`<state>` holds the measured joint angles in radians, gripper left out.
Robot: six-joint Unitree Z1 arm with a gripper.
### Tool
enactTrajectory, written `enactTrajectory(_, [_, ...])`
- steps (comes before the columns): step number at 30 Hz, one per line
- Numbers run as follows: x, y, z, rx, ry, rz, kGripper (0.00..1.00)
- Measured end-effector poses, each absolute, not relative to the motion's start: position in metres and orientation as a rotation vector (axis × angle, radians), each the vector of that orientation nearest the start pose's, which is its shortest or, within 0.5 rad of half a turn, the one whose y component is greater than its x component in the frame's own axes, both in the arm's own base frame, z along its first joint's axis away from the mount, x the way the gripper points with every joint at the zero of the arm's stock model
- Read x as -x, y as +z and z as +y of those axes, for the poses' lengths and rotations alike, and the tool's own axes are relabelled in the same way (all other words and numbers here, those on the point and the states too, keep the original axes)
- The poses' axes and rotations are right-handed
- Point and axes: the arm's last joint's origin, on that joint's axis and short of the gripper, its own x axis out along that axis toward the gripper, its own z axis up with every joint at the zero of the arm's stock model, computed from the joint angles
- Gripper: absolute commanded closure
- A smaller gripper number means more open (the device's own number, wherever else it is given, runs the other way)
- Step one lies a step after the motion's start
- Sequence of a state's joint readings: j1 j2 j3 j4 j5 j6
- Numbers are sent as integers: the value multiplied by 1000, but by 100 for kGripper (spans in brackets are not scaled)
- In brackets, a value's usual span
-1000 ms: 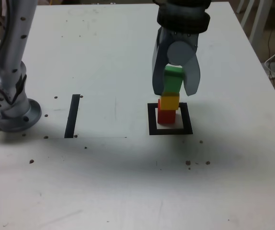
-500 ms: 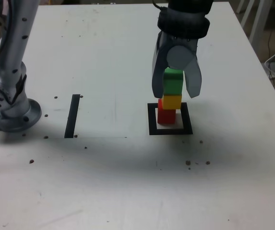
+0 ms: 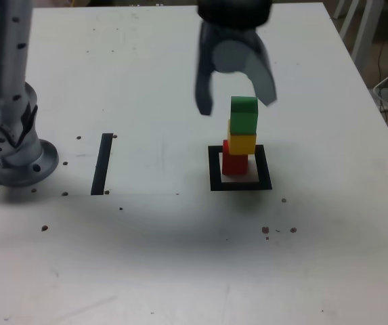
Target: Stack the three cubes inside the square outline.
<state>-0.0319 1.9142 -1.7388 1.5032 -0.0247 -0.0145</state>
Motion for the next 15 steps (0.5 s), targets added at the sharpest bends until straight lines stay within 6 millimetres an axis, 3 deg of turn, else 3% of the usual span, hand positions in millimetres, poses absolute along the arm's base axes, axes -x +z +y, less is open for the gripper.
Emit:
enactTrajectory(7, [-284,336,-10,31,13,1716,1])
enactTrajectory(15, [-232,317,-9,53,20,1748,0])
